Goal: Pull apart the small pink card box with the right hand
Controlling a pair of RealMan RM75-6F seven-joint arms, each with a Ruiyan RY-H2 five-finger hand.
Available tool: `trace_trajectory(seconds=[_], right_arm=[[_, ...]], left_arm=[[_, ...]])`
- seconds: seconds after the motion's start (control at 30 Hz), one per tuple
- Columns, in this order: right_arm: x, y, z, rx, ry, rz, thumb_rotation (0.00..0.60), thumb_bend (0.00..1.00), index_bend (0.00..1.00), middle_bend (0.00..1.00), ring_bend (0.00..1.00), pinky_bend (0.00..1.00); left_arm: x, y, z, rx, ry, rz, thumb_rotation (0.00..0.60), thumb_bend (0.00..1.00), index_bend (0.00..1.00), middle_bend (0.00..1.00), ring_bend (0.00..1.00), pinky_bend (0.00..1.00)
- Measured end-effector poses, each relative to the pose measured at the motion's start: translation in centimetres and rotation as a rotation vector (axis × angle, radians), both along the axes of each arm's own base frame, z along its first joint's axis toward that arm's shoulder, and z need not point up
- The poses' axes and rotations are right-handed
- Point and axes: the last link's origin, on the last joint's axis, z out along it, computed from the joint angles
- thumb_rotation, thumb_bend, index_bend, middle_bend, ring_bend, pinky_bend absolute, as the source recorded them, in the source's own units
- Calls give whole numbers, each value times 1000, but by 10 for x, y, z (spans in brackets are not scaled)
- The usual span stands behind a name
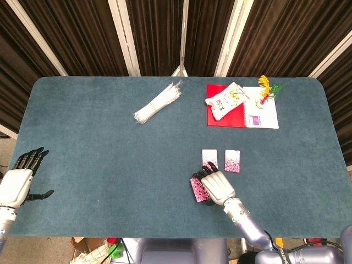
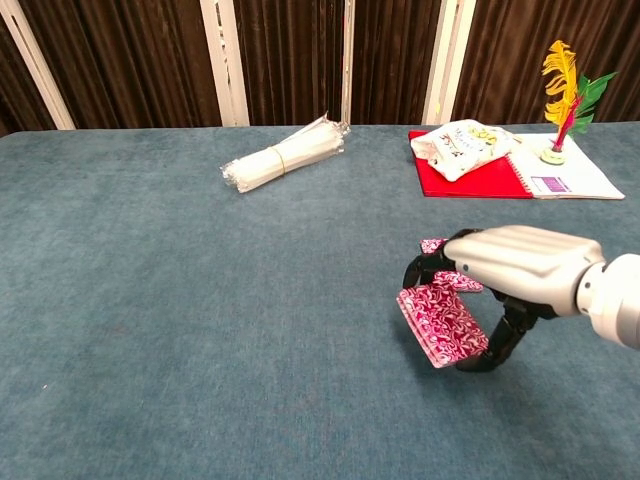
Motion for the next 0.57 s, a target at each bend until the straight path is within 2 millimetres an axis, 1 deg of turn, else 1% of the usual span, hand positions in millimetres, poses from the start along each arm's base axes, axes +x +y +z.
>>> trace_trajectory(seconds=[0.1, 0.27, 0.37, 0.47, 0.57], right_arm=[[-5, 2, 0, 0, 18, -19, 600, 249, 6, 114, 19, 0], [-11, 8, 5, -8, 45, -34, 600, 249, 0, 107, 15, 0], [-15, 14, 12, -20, 52, -39, 600, 248, 0, 107, 15, 0], [-20, 18, 24, -49, 70, -32, 600, 247, 0, 107, 15, 0], [-30, 23, 44, -104, 95, -31, 600, 248, 0, 107, 15, 0]], left_arm=[[0, 0, 1, 5, -11, 6, 600, 0, 0, 0, 0, 0], [1, 0, 3, 23, -14, -1, 600, 0, 0, 0, 0, 0], [1, 0, 2, 27, -7, -9, 600, 0, 0, 0, 0, 0], [1, -1, 2, 30, -1, -18, 600, 0, 0, 0, 0, 0], [1, -2, 2, 31, 13, -29, 600, 0, 0, 0, 0, 0]])
